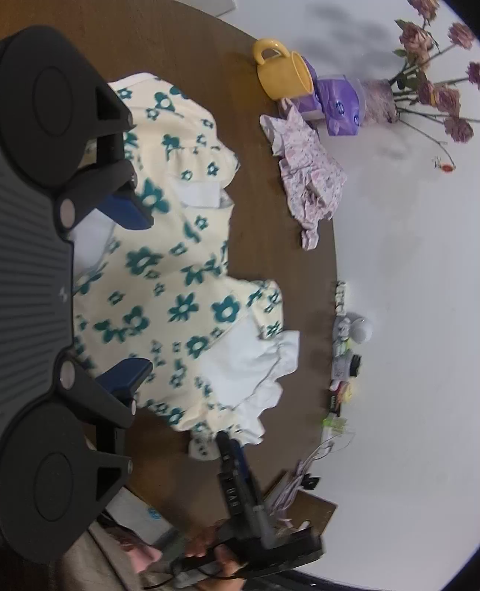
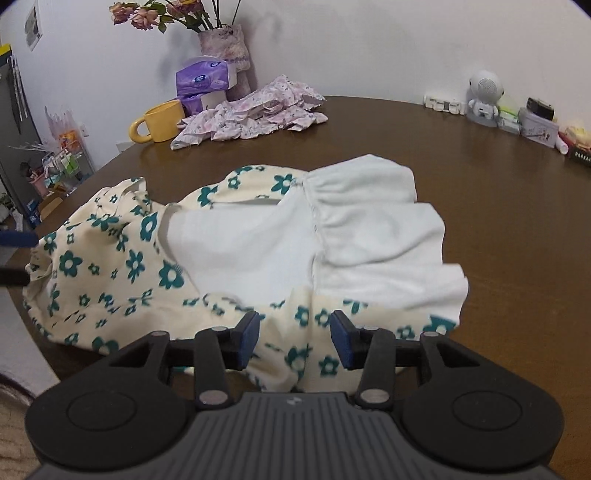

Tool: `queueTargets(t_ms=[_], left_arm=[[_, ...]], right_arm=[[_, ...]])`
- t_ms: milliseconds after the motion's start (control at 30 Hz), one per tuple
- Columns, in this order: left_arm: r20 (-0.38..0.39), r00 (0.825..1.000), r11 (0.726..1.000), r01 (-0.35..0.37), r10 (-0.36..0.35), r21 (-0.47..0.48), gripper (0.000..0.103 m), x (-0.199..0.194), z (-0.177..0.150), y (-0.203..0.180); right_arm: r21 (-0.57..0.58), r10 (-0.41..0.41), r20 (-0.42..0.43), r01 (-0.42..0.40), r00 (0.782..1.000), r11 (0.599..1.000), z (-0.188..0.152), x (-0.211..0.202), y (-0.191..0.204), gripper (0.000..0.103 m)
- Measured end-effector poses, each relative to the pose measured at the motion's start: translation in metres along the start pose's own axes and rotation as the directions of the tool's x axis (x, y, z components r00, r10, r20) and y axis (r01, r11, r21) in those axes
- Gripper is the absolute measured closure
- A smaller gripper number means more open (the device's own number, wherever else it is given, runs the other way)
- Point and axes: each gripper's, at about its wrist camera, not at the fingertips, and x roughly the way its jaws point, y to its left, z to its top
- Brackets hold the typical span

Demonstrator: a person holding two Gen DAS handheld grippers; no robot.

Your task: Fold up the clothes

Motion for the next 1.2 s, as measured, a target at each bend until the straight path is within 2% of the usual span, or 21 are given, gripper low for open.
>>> queueTargets(t_ms=[67,133,233,300,400,567,667,733,900,1200], left_arm=[[-0.020,0.999,0.999,-0.035,0.035,0.005,0.028,0.004,-0.004,-0.003],[-0.033,0.997,0.998,-0.065,0.065,-0.013,0.034,0.006,-0.006,0.000],[-0.020,0.995,0.991,-0.095,0.094,-0.090,0.035,0.001,0.002,0.018],[-0.006,0.990,0.982,-0.140,0.141,-0.129,0.035,-0.003,0.014,0.033],[-0.018,0.979,0.970,-0.203,0.202,-0.135,0.034,0.002,0.040,0.052],[-0.090,0.969,0.965,-0.238,0.229,-0.109,0.034,0.037,0.081,0.082],[-0.141,0.956,0.961,-0.267,0.256,-0.068,0.034,0.061,0.090,0.094],[-0.169,0.952,0.962,-0.269,0.257,-0.048,0.034,0.074,0.091,0.102],[-0.206,0.952,0.971,-0.237,0.225,-0.034,0.034,0.098,0.090,0.117],[-0.253,0.953,0.983,-0.181,0.169,-0.029,0.034,0.136,0.095,0.137]], right_arm=[[0.000,0.002,0.006,-0.002,1.000,1.000,-0.003,-0.001,0.000,0.060],[0.001,0.007,0.009,-0.007,1.000,1.000,-0.004,0.001,0.000,0.060],[-0.006,0.012,0.018,-0.012,1.000,1.000,0.000,0.001,0.001,0.060],[-0.023,0.011,0.032,-0.010,0.999,1.000,0.006,0.000,0.002,0.060],[-0.072,-0.003,0.057,0.007,0.998,0.997,0.033,0.001,0.007,0.060],[-0.182,0.007,0.065,0.005,0.998,0.983,0.091,0.018,0.033,0.060],[-0.278,-0.042,0.047,0.053,0.998,0.959,0.117,0.043,0.052,0.060],[-0.324,-0.074,0.006,0.071,0.997,0.943,0.128,0.065,0.056,0.060],[-0.366,-0.100,-0.114,0.052,0.988,0.929,0.135,0.110,0.052,0.060],[-0.434,-0.123,-0.149,0.047,0.981,0.900,0.136,0.138,0.052,0.053]])
